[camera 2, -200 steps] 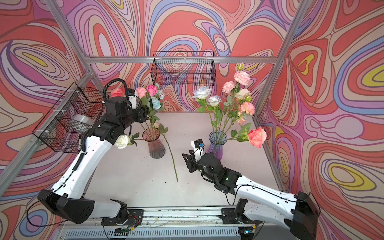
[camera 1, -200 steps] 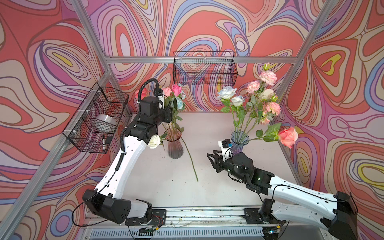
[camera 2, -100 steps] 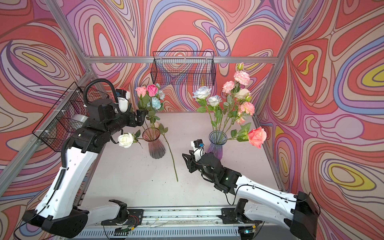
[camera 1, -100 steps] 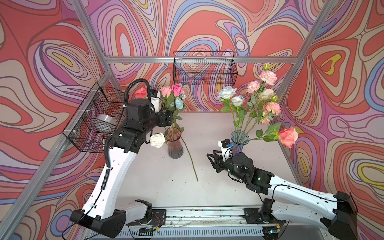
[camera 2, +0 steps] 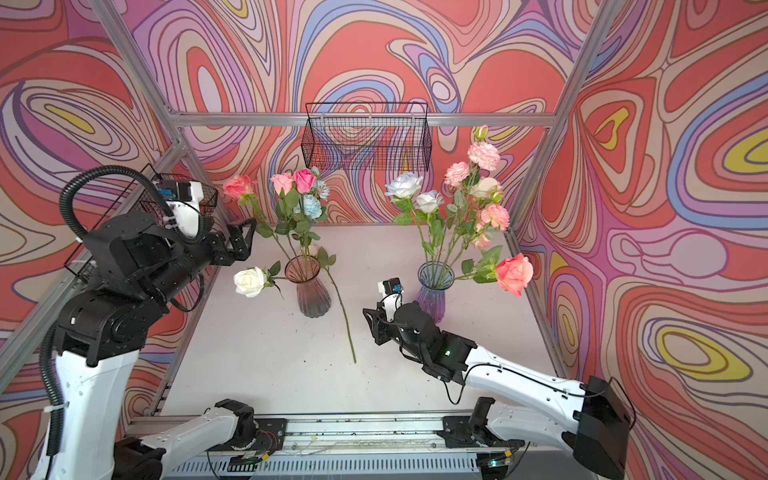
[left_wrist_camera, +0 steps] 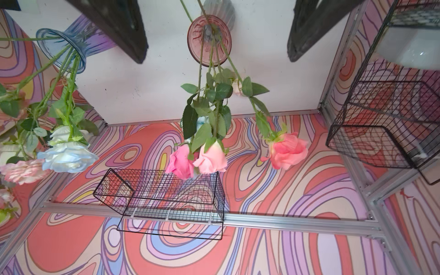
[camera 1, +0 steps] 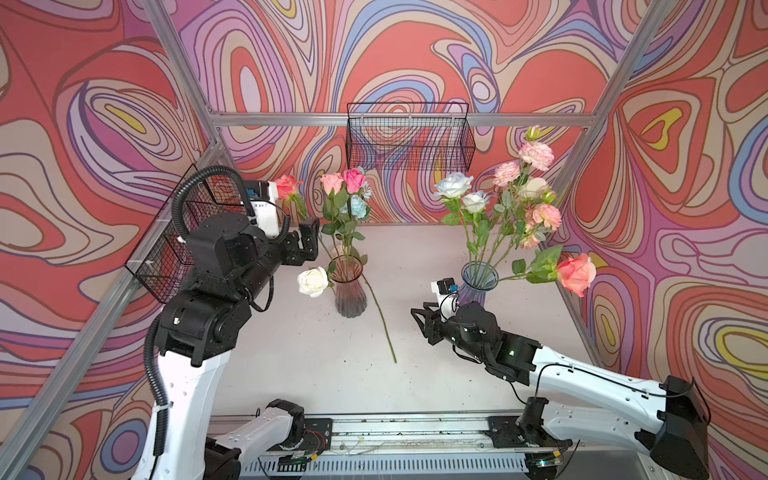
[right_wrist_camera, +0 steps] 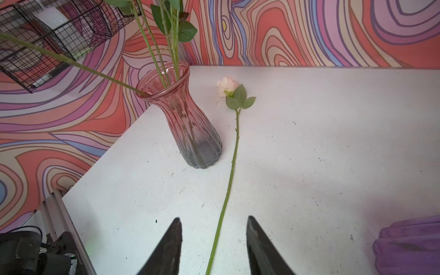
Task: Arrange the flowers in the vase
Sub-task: 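Open the left gripper and draw it back from the pink vase, then lower the open right gripper onto the pale pink rose stem on the table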
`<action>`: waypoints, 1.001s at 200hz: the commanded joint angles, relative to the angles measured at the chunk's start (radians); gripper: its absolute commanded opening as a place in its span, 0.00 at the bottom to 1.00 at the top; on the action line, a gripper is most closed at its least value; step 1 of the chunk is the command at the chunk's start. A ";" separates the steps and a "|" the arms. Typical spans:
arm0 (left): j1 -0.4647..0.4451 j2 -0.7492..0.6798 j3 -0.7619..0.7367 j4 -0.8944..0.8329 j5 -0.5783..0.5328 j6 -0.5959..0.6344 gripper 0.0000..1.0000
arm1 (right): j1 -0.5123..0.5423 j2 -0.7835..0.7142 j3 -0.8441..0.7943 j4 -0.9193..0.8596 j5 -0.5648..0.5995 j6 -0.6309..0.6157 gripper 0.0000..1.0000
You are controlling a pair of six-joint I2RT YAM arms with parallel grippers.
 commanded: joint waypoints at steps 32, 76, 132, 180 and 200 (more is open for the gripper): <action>0.005 -0.187 -0.182 -0.138 -0.081 -0.101 0.92 | -0.004 0.044 0.027 -0.072 0.024 0.082 0.45; 0.004 -0.302 -0.290 -0.207 -0.049 -0.152 0.92 | -0.010 0.108 0.066 -0.148 0.049 0.181 0.47; 0.005 -0.415 -0.421 -0.251 0.029 -0.226 0.92 | -0.011 0.074 0.050 -0.201 0.028 0.259 0.47; 0.005 -0.467 -0.519 -0.213 0.035 -0.260 0.93 | -0.012 0.094 0.087 -0.249 0.084 0.291 0.47; 0.004 -0.456 -0.542 -0.188 0.038 -0.285 0.93 | -0.010 0.093 0.088 -0.240 0.123 0.306 0.47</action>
